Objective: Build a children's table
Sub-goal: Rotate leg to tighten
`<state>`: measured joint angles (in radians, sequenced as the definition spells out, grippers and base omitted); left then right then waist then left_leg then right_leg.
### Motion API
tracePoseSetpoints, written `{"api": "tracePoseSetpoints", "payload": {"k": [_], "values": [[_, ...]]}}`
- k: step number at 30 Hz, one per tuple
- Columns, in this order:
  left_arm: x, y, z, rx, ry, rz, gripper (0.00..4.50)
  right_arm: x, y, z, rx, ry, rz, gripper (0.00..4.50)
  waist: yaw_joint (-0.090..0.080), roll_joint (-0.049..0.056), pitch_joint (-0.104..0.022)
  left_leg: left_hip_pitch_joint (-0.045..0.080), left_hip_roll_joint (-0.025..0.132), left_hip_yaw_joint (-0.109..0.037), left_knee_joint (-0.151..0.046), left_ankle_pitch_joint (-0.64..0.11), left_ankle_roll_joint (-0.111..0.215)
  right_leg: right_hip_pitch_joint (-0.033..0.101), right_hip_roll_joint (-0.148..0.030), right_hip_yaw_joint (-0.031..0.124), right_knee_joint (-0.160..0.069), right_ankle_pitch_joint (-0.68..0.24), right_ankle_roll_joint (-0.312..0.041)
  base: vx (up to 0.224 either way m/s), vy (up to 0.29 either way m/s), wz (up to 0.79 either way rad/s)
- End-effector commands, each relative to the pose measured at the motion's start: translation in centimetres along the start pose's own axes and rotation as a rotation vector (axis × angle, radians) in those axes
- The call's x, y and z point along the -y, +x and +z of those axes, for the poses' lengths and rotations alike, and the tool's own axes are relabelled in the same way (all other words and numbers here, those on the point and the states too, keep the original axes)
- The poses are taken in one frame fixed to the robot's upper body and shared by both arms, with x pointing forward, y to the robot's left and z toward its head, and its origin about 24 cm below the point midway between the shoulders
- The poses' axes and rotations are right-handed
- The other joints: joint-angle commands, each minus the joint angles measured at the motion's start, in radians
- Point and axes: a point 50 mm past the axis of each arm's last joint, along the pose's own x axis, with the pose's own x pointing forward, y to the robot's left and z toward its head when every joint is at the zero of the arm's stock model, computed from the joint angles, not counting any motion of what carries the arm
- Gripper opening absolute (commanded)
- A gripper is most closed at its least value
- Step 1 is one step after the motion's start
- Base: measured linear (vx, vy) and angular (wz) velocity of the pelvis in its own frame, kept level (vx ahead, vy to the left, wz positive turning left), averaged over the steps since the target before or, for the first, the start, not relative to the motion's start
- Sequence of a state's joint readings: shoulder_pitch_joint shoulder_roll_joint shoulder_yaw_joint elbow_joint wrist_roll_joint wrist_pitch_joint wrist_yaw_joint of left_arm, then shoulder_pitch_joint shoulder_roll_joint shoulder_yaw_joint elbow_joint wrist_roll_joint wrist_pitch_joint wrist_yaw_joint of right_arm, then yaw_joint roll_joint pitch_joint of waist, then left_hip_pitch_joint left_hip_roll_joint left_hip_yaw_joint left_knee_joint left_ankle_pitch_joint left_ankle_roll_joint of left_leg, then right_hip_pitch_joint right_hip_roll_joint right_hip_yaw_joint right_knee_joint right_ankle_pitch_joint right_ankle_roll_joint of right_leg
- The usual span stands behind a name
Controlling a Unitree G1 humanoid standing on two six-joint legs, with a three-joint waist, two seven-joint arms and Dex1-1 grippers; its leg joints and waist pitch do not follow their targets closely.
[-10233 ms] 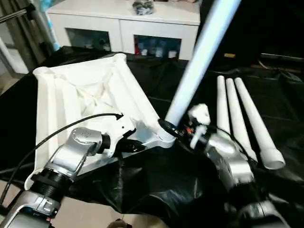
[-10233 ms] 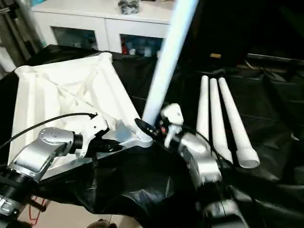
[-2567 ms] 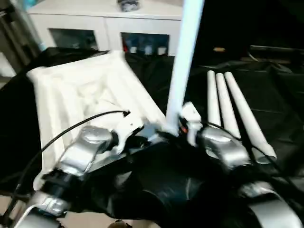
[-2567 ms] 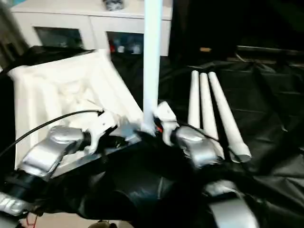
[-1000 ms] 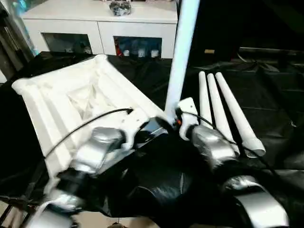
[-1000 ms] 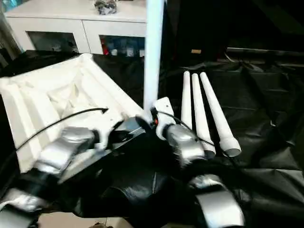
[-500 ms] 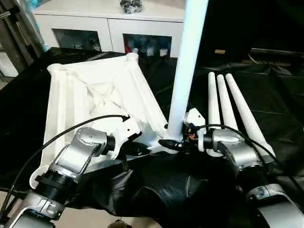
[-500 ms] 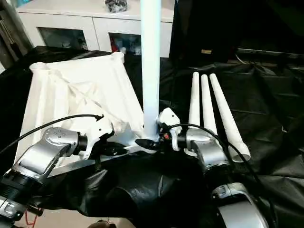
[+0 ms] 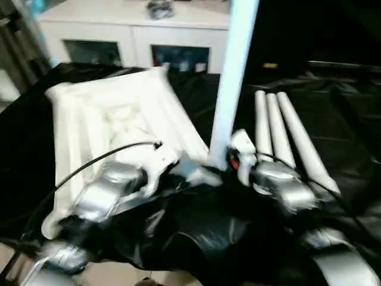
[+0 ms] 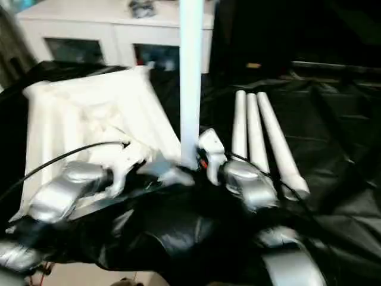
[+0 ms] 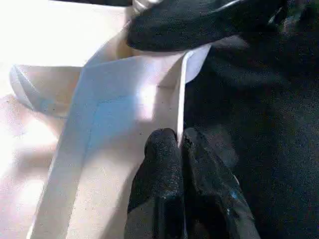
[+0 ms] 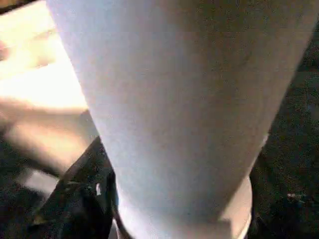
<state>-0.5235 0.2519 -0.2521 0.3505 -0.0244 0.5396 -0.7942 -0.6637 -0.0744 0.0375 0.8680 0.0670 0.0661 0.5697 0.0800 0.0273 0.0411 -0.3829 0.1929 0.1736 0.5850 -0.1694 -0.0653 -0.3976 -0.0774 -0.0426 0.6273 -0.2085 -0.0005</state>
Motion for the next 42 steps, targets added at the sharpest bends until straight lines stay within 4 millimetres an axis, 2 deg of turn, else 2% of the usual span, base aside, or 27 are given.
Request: {"api": "tracePoseSetpoints", "payload": {"k": [1,4,6,7,9,10,13,14,17,18,23,28,30,31,33,37,38,42], "values": [[-0.8,0.4,1.7,0.051,-0.014,0.124,0.0,-2.3,1.2,-3.1,-0.148,0.078,-0.026,2.75,0.0,-0.004,-0.051,0.021,0.029,-0.011,-0.078,-0.285,-0.027,0.036,-0.063,0.036,-0.094,-0.286,-0.198,0.0,0.0,0.0],[-0.4,1.1,2.4,0.074,-0.031,0.131,0.0,-3.3,2.0,-3.3,-0.168,0.09,-0.067,2.75,0.001,-0.004,-0.054,0.017,0.028,-0.01,-0.077,-0.27,-0.018,0.036,-0.061,0.036,-0.092,-0.248,-0.19,0.0,0.0,0.0],[0.4,1.5,2.8,0.084,-0.013,0.091,0.0,-4.4,2.6,-3.0,-0.154,0.072,-0.025,2.75,0.0,-0.003,-0.054,0.016,0.028,-0.009,-0.076,-0.262,-0.012,0.035,-0.059,0.035,-0.091,-0.222,-0.191,0.0,0.0,0.0],[0.7,1.5,2.7,0.078,-0.002,0.067,0.0,-4.6,2.7,-2.8,-0.138,0.068,0.001,3.31,0.0,-0.004,-0.055,0.014,0.028,-0.009,-0.076,-0.259,-0.007,0.037,-0.059,0.035,-0.09,-0.211,-0.19,0.0,0.0,0.0],[0.9,1.5,2.5,0.071,0.01,0.044,0.0,-4.8,2.8,-2.6,-0.122,0.075,0.025,3.31,0.0,-0.003,-0.055,0.012,0.028,-0.009,-0.076,-0.252,-0.002,0.038,-0.059,0.034,-0.089,-0.195,-0.193,0.0,0.0,0.0],[1.0,1.5,2.4,0.069,0.017,0.037,0.0,-4.8,2.8,-2.5,-0.117,0.083,0.035,3.48,-0.001,-0.007,-0.055,0.01,0.028,-0.01,-0.076,-0.249,0.003,0.041,-0.059,0.033,-0.087,-0.19,-0.194,0.0,0.0,0.0],[1.3,1.0,1.9,0.054,0.046,-0.019,0.0,-4.6,2.7,-1.6,-0.068,0.069,0.084,3.64,-0.005,-0.006,-0.055,0.01,0.029,-0.011,-0.078,-0.254,0.006,0.041,-0.06,0.033,-0.088,-0.188,-0.198,0.0,0.0,0.0],[1.3,0.9,1.8,0.053,0.053,-0.034,0.0,-4.6,2.7,-1.4,-0.057,0.05,0.095,3.83,-0.012,-0.005,-0.056,0.009,0.03,-0.011,-0.078,-0.255,0.01,0.041,-0.059,0.033,-0.085,-0.174,-0.206,0.0,0.0,0.0],[1.5,-0.2,0.9,0.026,0.082,-0.126,0.0,-4.2,1.6,-0.9,-0.027,-0.073,0.259,3.83,-0.016,-0.003,-0.057,0.006,0.03,-0.01,-0.074,-0.237,0.025,0.045,-0.058,0.032,-0.082,-0.125,-0.221,0.0,0.0,0.0],[1.5,-0.3,0.7,0.013,0.078,-0.132,0.0,-4.2,1.4,-0.8,-0.022,-0.088,0.292,3.83,-0.016,-0.003,-0.058,0.01,0.031,-0.009,-0.073,-0.226,0.034,0.043,-0.057,0.032,-0.08,-0.097,-0.231,0.0,0.0,0.0],[1.4,-1.3,0.2,-0.009,0.118,-0.197,0.0,-3.3,0.0,-0.7,-0.041,-0.137,0.403,3.83,-0.012,-0.002,-0.059,0.012,0.032,-0.007,-0.071,-0.204,0.049,0.046,-0.055,0.031,-0.075,-0.052,-0.257,0.0,0.0,0.0],[1.3,-2.6,-0.4,-0.051,0.14,-0.281,0.0,-2.2,-1.7,-0.8,-0.055,-0.168,0.512,3.83,0.003,-0.001,-0.061,0.015,0.035,-0.005,-0.067,-0.176,0.065,0.047,-0.055,0.029,-0.069,-0.007,-0.271,0.0,0.0,0.0],[1.4,-3.1,-0.6,-0.068,0.144,-0.316,0.0,-2.0,-2.3,-0.8,-0.057,-0.173,0.552,3.59,0.011,-0.001,-0.061,0.016,0.036,-0.004,-0.066,-0.167,0.072,0.046,-0.054,0.029,-0.067,0.004,-0.275,0.0,0.0,0.0],[1.4,-3.3,-0.7,-0.073,0.149,-0.327,0.0,-1.9,-2.5,-0.9,-0.061,-0.168,0.563,3.59,0.013,0.002,-0.061,0.016,0.036,-0.004,-0.067,-0.168,0.07,0.045,-0.055,0.029,-0.067,0.002,-0.276,0.0,0.0,0.0],[1.4,-3.4,-0.8,-0.077,0.15,-0.332,0.0,-1.8,-2.7,-0.9,-0.066,-0.161,0.575,3.51,0.014,0.0,-0.06,0.016,0.036,-0.004,-0.068,-0.175,0.064,0.046,-0.055,0.029,-0.069,-0.014,-0.275,0.0,0.0,0.0],[1.3,-3.8,-0.9,-0.081,0.147,-0.345,0.0,-1.8,-3.0,-1.0,-0.069,-0.15,0.6,3.11,0.015,0.0,-0.059,0.018,0.036,-0.005,-0.071,-0.209,0.042,0.045,-0.057,0.031,-0.072,-0.065,-0.267,0.0,0.0,0.0],[1.4,-3.8,-0.9,-0.08,0.145,-0.35,0.0,-1.9,-3.0,-1.0,-0.068,-0.144,0.611,2.95,0.014,-0.001,-0.058,0.017,0.035,-0.005,-0.071,-0.209,0.041,0.045,-0.056,0.031,-0.073,-0.066,-0.266,0.0,0.0,0.0],[1.2,-3.7,-0.8,-0.062,0.13,-0.323,0.0,-2.3,-2.8,-1.1,-0.066,-0.127,0.604,2.82,0.014,-0.003,-0.06,0.017,0.034,-0.005,-0.069,-0.184,0.046,0.045,-0.056,0.03,-0.071,-0.043,-0.265,0.0,0.0,0.0]]}}
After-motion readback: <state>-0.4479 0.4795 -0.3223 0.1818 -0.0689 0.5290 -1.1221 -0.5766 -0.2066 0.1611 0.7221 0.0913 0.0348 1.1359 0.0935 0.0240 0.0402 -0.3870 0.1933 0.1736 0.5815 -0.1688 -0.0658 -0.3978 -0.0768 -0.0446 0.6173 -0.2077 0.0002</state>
